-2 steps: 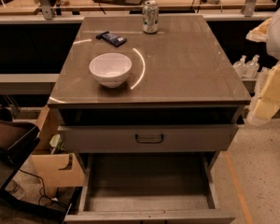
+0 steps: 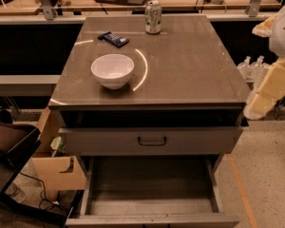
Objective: Place 7up can into middle drawer
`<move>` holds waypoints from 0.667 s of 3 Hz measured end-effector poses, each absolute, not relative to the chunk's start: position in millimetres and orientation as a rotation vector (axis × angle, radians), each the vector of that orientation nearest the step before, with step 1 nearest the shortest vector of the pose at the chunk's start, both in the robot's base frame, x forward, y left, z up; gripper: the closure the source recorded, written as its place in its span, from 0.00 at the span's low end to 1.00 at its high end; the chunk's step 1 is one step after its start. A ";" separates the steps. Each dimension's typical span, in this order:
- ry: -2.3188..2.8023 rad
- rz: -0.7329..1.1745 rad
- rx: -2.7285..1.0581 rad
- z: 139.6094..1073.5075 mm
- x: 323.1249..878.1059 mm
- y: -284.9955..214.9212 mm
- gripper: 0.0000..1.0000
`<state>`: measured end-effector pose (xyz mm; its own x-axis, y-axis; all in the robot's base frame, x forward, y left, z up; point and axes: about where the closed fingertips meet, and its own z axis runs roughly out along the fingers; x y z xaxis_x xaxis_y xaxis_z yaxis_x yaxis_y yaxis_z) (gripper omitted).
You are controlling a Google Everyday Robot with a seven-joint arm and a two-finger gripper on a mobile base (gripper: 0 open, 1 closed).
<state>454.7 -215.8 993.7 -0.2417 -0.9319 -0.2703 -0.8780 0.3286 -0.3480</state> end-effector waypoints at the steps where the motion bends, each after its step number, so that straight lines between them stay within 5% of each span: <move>1: 2.175 -0.145 -1.338 991.5 491.6 -231.4 0.00; 2: 2.101 -0.076 -1.126 993.6 540.6 -242.4 0.00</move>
Offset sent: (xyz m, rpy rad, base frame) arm 0.1989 -0.0531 0.0578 0.5859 -0.6137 -0.3418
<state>540.6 -242.4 993.6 -0.3420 -0.7404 -0.5787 -0.6963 0.6132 -0.3730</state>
